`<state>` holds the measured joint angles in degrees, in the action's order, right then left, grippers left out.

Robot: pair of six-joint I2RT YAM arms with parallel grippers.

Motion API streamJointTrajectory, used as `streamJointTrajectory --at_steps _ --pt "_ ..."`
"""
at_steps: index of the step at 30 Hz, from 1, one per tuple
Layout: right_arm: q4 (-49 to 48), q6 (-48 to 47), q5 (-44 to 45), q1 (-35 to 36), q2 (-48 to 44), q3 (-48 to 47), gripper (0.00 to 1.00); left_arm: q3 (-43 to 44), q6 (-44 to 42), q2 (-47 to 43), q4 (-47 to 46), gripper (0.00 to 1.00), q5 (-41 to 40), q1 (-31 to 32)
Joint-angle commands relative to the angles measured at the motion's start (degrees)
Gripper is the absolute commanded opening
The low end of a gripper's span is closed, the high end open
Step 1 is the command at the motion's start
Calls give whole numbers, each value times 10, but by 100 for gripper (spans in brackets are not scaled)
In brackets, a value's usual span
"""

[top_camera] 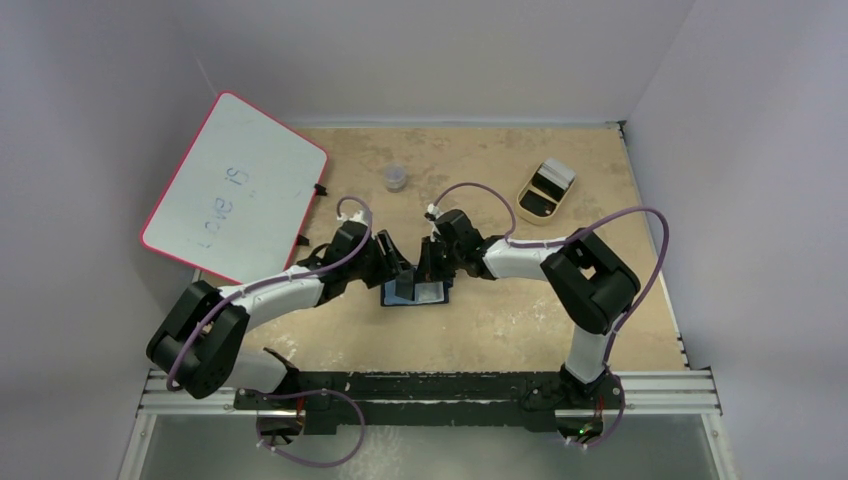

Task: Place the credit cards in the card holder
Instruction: Turn over the card slot in the card holder.

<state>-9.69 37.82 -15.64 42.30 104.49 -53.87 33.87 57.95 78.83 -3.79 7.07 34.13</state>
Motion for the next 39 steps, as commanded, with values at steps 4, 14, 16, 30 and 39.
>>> streamJointTrajectory --at_steps 4,14,16,30,39 --pt "-3 -6 5 6 -26 19 16 14 12 -11 -72 54 49 2" --pt "-51 -6 25 5 -57 61 19 11 18 7 -100 54 72 2" --pt "-39 -5 42 5 -67 60 19 12 20 10 -106 54 76 2" --pt "43 -26 116 -62 -189 82 25 35 17 45 -124 54 91 11" --pt "141 -111 171 -164 -253 7 28 66 16 92 -133 54 108 28"
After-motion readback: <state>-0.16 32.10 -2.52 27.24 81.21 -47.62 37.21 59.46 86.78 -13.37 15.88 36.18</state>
